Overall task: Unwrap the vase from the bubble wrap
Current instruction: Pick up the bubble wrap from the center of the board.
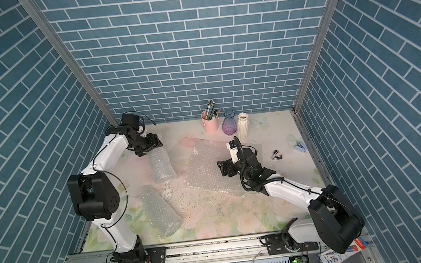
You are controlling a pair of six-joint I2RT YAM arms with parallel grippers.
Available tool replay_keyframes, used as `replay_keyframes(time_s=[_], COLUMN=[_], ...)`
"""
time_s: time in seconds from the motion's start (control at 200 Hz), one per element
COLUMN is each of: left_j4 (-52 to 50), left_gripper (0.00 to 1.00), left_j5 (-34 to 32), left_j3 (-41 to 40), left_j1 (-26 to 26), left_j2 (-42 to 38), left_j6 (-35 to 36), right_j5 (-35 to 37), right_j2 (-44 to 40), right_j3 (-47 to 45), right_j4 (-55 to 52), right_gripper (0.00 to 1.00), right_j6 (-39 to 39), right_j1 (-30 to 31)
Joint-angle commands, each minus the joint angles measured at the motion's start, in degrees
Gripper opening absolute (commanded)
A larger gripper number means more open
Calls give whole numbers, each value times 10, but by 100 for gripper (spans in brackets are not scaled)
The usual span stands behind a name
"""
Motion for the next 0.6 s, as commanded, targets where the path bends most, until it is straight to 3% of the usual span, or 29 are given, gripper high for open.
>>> replay_keyframes(time_s=[0.0, 0.35, 0.595], left_j4=[-8, 21, 73], left_gripper=[67, 68, 68], left_j5=[49, 98, 125], left_j3=[-12, -44, -52], left_j1=[-11, -119, -198], left_j2=[-43, -80, -63], left_j6=[12, 0, -33], right_j5=[26, 108, 99], right_j2=[-30, -91, -148], right_j3=[14, -1, -49], right_j4=[-26, -127, -150], right_gripper=[85, 85, 85], right_j6=[26, 79, 119], right_j1=[1, -13, -50])
